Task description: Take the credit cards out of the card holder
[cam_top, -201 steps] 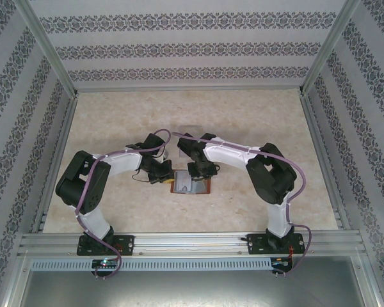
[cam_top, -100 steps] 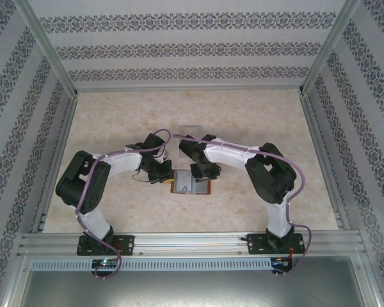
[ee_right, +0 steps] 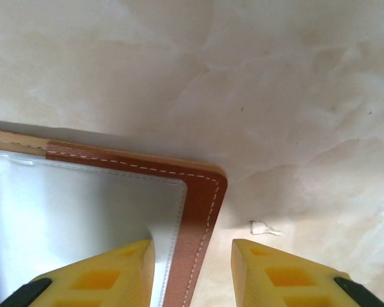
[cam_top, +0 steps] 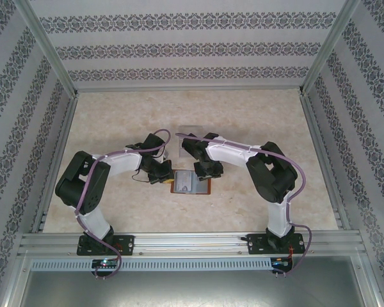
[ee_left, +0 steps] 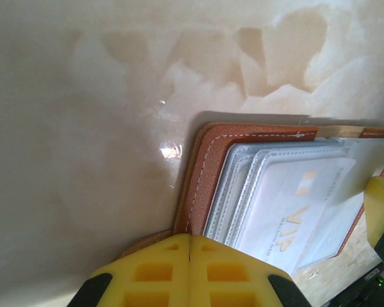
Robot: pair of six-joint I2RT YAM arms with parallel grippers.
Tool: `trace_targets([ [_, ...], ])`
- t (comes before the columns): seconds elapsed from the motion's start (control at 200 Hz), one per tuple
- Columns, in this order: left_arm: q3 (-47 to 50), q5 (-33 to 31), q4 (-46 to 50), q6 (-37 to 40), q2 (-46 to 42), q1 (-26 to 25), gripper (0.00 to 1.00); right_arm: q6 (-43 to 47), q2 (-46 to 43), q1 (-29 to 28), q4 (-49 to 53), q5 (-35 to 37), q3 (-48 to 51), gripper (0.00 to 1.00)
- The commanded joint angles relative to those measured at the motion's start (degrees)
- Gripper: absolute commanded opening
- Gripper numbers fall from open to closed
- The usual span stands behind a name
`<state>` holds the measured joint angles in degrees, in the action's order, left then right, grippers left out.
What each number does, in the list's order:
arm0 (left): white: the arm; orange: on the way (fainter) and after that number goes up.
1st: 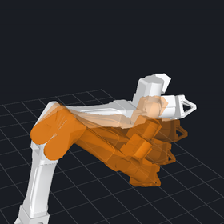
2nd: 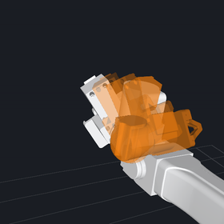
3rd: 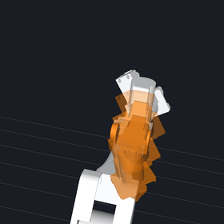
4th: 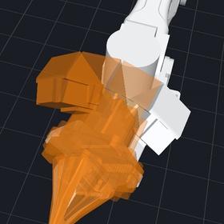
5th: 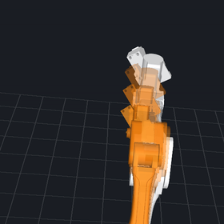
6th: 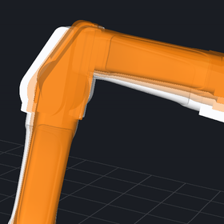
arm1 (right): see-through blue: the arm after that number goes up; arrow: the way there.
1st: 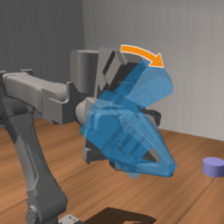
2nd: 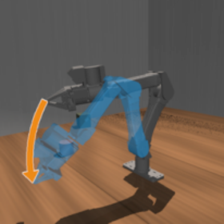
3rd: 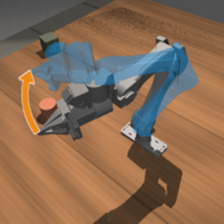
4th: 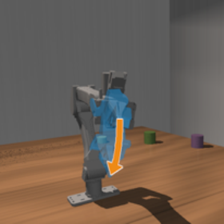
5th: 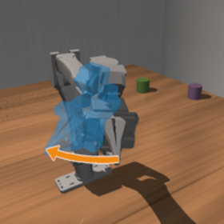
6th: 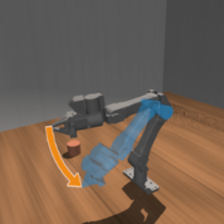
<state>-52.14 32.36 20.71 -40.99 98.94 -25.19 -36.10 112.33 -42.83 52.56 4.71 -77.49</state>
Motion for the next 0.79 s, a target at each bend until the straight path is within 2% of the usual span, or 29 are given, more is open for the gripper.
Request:
trace_targets([
  [0.0, 1.2, -1.9, 2.5, -0.4, -1.5, -0.8, 0.00, 0.7, -2.4, 0.6, 1.7, 1.2, -1.3, 0.36],
  [0.32, -1.4, -2.0, 4.5, -0.4, -4.1, -0.7, 0.00, -2.0, -8.2, 1.4, -6.4, -8.5, 2.4, 0.31],
  [0.575, -3.2, 0.5, 4.2, -0.9, -4.2, -1.2, 0.00, -7.2, -10.0, 3.4, -21.1, -23.3, 10.1, 0.28],
  [0.789, -4.0, 2.5, 2.6, -1.5, -2.7, -2.6, 0.00, -10.0, -9.6, 3.9, -27.3, -27.8, 13.5, 0.26],
])
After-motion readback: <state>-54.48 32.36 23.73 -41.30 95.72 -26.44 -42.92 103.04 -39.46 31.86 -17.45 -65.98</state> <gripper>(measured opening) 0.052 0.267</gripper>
